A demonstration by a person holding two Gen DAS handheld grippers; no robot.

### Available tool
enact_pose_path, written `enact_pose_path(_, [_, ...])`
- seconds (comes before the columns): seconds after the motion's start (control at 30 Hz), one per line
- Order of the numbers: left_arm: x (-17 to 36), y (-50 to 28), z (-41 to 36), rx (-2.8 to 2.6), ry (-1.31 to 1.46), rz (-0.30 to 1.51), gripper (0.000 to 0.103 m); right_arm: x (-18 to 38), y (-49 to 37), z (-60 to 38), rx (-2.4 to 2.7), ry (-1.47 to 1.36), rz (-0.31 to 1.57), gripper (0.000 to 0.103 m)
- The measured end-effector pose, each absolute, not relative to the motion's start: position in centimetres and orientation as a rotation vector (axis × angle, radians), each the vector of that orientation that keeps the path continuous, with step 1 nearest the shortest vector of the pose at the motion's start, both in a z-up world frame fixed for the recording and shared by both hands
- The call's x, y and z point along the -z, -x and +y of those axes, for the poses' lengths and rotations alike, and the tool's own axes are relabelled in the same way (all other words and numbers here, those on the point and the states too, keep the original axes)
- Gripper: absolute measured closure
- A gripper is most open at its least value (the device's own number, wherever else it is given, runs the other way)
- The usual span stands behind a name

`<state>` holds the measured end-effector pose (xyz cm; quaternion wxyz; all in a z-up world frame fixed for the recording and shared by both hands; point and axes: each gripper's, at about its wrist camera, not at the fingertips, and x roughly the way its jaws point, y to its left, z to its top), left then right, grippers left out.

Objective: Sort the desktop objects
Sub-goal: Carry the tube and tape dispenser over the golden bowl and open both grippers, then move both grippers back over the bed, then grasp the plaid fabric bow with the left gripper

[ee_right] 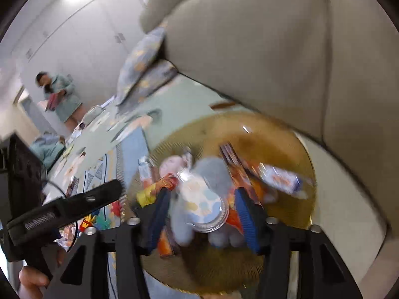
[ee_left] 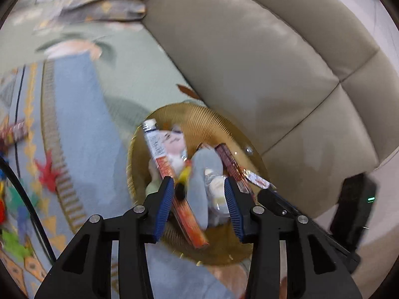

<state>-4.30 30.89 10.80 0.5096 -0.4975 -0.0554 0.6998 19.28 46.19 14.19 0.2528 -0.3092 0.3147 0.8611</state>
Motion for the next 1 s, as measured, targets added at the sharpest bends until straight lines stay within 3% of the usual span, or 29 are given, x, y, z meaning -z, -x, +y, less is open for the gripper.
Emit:
enact_pose_path(0.2, [-12.7, 5.8, 23.4, -1.77, 1.182, -0.07, 0.064, -14.2, -22.1, 42.1, -2.39, 0.866, 0.876, 0.044])
enact_pose_path(0.37, [-13.8, 10.0, 12.4, -1.965, 1.22, -0.078, 0.064, -14.3, -19.8, 35.9, -2.525, 0.995, 0.802, 0.037])
enact_pose_path(0.43, [-13.9, 12.1, 6.9, -2.08, 1.243, -0.127, 0.064, -13.8, -17.7, 32.5, -2.576, 1.063, 0.722, 0.033])
enact_pose_path(0.67, [-11.6, 17.1, -8.1, -2.421, 1.354, -0.405, 0.063, -8.0, -10.0, 24.9, -2.634, 1.262, 0.472, 0.033])
enact_pose_path(0.77, [-10.0, 18.7, -10.4, -2.46, 1.443, -0.422, 0.063, -4.8, -7.0, 23.4, -2.587, 1.354, 0.252, 0.033])
enact_pose_path(1.0, [-6.5, 21.0, -12.4, -2.416, 1.584, -0.59, 0.063, -2.7, -7.5, 22.9, -2.616, 1.281, 0.173, 0.027])
